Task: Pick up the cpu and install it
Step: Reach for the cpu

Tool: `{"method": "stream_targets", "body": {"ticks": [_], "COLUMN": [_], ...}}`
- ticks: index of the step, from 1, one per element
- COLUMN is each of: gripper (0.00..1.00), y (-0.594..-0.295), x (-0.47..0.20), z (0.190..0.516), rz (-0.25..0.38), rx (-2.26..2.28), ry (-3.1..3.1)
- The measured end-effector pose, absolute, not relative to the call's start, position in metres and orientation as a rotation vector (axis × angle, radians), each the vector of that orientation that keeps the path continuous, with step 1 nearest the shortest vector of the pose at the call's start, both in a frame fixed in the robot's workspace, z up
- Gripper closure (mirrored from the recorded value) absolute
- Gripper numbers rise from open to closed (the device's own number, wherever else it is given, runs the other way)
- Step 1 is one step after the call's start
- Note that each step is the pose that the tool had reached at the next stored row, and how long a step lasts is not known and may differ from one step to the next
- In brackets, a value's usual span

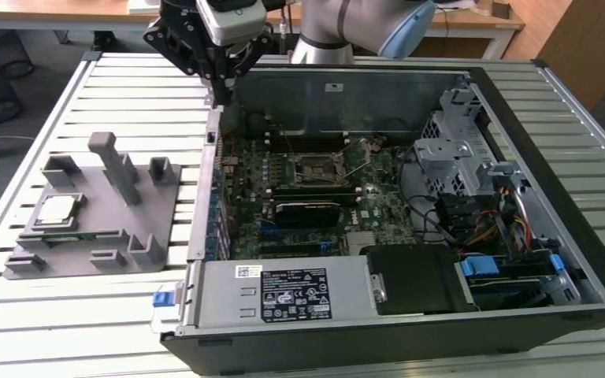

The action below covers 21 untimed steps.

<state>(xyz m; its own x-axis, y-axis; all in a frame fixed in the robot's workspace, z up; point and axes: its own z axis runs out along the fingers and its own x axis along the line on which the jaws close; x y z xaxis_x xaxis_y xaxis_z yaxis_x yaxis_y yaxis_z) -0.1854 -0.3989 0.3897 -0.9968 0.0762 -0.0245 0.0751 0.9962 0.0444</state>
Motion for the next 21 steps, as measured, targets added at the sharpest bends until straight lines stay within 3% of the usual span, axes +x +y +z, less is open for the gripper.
{"method": "stream_targets", "body": {"ticks": [21], "gripper": [0.89], "y": [-0.399], "x": [-0.205], "z": [0.388], "rz": [0.068], "rx": [0.118], "ry": [3.112]}}
